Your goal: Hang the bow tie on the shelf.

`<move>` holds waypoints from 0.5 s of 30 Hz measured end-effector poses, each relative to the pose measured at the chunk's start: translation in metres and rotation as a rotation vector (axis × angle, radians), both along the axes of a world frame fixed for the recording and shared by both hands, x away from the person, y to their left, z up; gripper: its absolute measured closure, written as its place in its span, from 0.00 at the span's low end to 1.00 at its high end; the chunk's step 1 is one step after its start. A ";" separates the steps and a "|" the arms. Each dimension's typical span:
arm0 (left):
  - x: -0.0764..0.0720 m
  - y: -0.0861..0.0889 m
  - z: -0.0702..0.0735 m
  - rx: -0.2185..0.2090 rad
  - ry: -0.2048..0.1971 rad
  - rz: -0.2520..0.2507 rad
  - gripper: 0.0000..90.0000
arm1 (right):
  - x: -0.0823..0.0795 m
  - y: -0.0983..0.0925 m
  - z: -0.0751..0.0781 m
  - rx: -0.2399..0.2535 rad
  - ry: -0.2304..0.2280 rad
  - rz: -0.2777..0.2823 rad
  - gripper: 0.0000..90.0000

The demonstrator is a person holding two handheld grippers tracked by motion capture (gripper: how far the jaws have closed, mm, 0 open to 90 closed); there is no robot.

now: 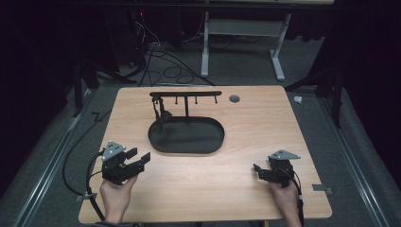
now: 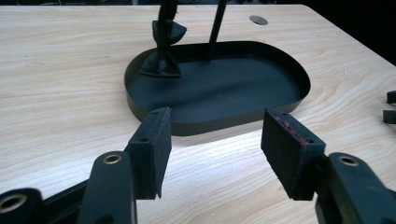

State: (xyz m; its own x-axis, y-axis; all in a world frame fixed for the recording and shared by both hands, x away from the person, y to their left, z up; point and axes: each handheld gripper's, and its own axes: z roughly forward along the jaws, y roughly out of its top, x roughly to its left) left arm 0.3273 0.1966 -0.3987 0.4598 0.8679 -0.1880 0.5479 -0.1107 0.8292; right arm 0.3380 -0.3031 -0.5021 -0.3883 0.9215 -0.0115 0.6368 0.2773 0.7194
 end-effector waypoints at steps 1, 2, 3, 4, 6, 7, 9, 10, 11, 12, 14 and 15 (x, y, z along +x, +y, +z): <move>0.000 -0.001 -0.001 0.001 0.003 -0.003 0.48 | 0.000 0.000 0.000 0.000 0.000 0.000 0.32; 0.000 -0.002 -0.002 0.000 0.006 -0.005 0.48 | 0.000 0.000 0.000 0.000 0.000 0.000 0.32; 0.000 -0.003 -0.003 -0.001 0.007 -0.005 0.48 | 0.000 0.000 0.000 0.000 0.000 0.000 0.32; 0.001 -0.004 -0.004 -0.004 0.009 -0.008 0.48 | 0.000 0.000 0.000 0.000 0.000 0.000 0.32; 0.001 -0.006 -0.005 -0.001 0.012 -0.012 0.48 | 0.000 0.000 0.000 0.000 0.000 0.000 0.32; 0.001 -0.007 -0.006 -0.002 0.012 -0.013 0.48 | 0.000 0.000 0.000 0.000 0.000 0.000 0.32; 0.001 -0.009 -0.008 -0.001 0.014 -0.016 0.48 | 0.000 0.000 0.000 0.000 0.000 0.000 0.32; 0.001 -0.011 -0.009 0.003 0.018 -0.019 0.48 | 0.000 0.000 0.000 0.000 0.000 0.000 0.32; 0.002 -0.011 -0.010 0.007 0.020 -0.020 0.48 | 0.000 0.000 0.000 0.000 0.000 0.000 0.32; 0.002 -0.012 -0.011 0.009 0.025 -0.023 0.48 | 0.000 0.000 0.000 0.000 0.000 0.000 0.32; 0.002 -0.014 -0.014 0.003 0.031 -0.025 0.48 | 0.000 0.000 0.000 0.000 0.000 0.000 0.32; 0.002 -0.014 -0.015 0.001 0.034 -0.026 0.48 | 0.000 0.000 0.000 0.000 0.000 0.000 0.32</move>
State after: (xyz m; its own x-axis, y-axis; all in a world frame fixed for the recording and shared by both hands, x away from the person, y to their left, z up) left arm 0.3298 0.1825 -0.4135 0.4757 0.8559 -0.2028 0.5724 -0.1262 0.8102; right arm 0.3380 -0.3031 -0.5021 -0.3882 0.9215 -0.0112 0.6368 0.2770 0.7195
